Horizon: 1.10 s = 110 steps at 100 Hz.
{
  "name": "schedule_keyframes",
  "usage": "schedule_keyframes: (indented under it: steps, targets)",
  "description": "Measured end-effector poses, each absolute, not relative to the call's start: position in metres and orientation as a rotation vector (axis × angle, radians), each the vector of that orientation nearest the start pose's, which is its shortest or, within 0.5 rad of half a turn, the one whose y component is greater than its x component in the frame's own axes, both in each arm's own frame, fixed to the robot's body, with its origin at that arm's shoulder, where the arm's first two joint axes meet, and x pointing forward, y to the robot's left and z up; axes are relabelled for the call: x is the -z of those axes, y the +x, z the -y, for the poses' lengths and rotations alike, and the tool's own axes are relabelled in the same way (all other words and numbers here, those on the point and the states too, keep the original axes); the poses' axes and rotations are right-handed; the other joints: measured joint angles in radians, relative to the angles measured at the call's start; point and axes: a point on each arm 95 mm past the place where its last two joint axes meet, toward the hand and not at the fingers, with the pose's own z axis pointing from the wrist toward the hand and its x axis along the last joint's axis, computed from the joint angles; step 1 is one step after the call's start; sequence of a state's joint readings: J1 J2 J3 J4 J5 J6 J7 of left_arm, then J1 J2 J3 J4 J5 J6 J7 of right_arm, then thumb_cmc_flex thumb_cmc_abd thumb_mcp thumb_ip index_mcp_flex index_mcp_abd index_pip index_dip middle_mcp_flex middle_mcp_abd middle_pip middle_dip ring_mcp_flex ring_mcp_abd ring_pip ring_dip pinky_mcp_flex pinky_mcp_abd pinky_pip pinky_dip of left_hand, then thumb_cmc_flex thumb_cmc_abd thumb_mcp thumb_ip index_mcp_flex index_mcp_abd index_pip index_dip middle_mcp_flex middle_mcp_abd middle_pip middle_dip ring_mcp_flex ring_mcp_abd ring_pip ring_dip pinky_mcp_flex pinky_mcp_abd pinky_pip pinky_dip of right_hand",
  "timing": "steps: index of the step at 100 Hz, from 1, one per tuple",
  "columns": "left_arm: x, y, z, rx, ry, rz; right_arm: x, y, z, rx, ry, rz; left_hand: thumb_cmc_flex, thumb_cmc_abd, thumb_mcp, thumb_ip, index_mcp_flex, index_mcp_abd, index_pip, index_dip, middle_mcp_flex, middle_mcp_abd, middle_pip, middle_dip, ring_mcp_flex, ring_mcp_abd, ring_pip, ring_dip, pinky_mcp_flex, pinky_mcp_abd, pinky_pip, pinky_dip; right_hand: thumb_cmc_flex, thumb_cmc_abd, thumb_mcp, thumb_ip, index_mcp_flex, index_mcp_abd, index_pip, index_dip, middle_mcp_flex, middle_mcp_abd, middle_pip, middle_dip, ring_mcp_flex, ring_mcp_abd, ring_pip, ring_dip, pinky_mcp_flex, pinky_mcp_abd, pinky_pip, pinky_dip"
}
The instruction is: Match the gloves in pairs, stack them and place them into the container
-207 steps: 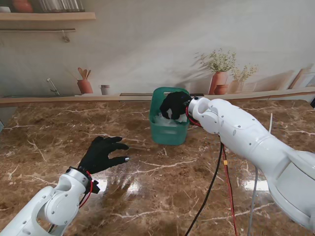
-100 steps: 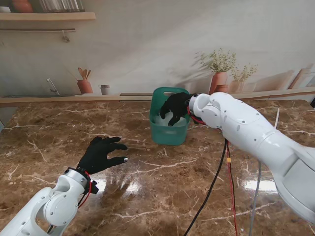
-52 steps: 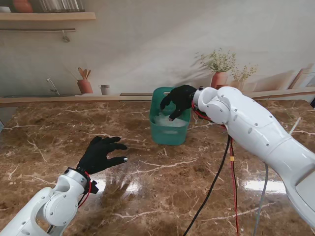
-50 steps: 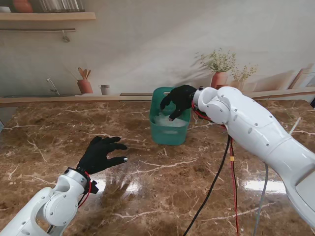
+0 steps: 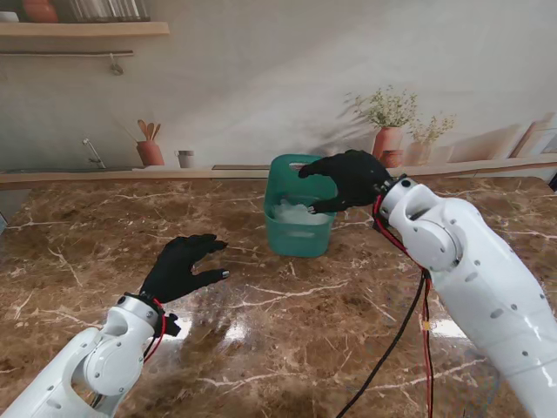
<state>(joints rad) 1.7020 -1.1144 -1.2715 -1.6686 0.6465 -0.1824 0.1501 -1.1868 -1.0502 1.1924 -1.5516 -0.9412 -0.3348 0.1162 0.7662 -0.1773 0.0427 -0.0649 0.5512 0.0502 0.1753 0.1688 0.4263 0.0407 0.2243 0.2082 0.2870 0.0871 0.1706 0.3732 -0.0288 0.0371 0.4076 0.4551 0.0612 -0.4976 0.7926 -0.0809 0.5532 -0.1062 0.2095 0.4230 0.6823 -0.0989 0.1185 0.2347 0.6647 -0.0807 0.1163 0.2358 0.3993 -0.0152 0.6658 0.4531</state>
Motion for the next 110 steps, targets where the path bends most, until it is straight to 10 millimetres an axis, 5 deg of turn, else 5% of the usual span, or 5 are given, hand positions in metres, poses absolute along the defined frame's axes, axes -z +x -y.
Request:
schedule_keyframes:
  steps: [15,44,60,83,110]
  targets:
    - [0.320,0.366,0.007,1.947,-1.439,-1.223,0.212,0.455,-0.001,-1.750,0.818,-1.544,-0.037,0.026,-0.018,0.001,0.000,0.012,-0.015,-0.011,-0.017,-0.004,0.001,0.000,0.000,-0.013,0.000,-0.012,0.011,-0.048,0.025,-0.096,-0.027,0.025,-0.003,0.000,0.000,0.020,-0.011,-0.009,-0.001,0.008,0.000,-0.015,0.008,0.000,0.001,-0.011,-0.008,-0.001,-0.013,-0.033]
    - [0.317,0.362,0.019,2.025,-1.435,-1.172,0.267,0.405,0.012,-1.975,1.037,-1.239,-0.085,0.052,-0.036,0.001,-0.011,0.025,-0.028,-0.026,-0.029,-0.006,0.001,0.000,-0.010,-0.023,0.000,-0.027,0.020,-0.067,0.051,-0.128,-0.027,0.063,-0.025,0.000,-0.052,0.080,-0.037,-0.022,-0.062,0.057,-0.025,-0.041,-0.045,0.018,-0.011,-0.026,-0.048,-0.004,-0.040,-0.083]
    - [0.317,0.361,0.025,2.062,-1.446,-1.166,0.299,0.385,0.013,-1.916,1.080,-1.286,-0.102,0.073,-0.037,0.001,-0.036,0.027,-0.051,-0.037,-0.051,-0.009,0.000,0.000,-0.035,-0.025,0.000,-0.049,0.020,-0.069,0.094,-0.136,-0.029,0.098,-0.037,0.000,-0.064,0.081,-0.047,-0.026,-0.076,0.066,-0.024,-0.053,-0.056,0.023,-0.010,-0.026,-0.058,-0.004,-0.040,-0.095]
    - [0.320,0.359,0.027,2.104,-1.442,-1.156,0.321,0.374,0.020,-1.925,1.185,-1.255,-0.149,0.082,-0.037,0.001,-0.036,0.028,-0.051,-0.038,-0.052,-0.011,0.000,0.000,-0.052,-0.029,0.000,-0.060,0.020,-0.070,0.113,-0.136,-0.089,0.226,-0.077,0.000,-0.101,0.114,-0.076,-0.037,-0.113,0.081,-0.033,-0.077,-0.069,0.032,-0.010,-0.027,-0.069,-0.003,-0.040,-0.107]
    - [0.324,0.358,0.029,2.103,-1.451,-1.157,0.331,0.370,0.024,-1.922,1.205,-1.236,-0.149,0.082,-0.037,0.001,-0.036,0.028,-0.051,-0.038,-0.052,-0.011,0.000,0.000,-0.052,-0.029,0.000,-0.061,0.020,-0.070,0.114,-0.140,-0.089,0.236,-0.086,0.022,-0.101,0.114,-0.076,-0.045,-0.113,0.088,-0.033,-0.079,-0.069,0.033,-0.010,-0.027,-0.069,-0.001,-0.040,-0.108]
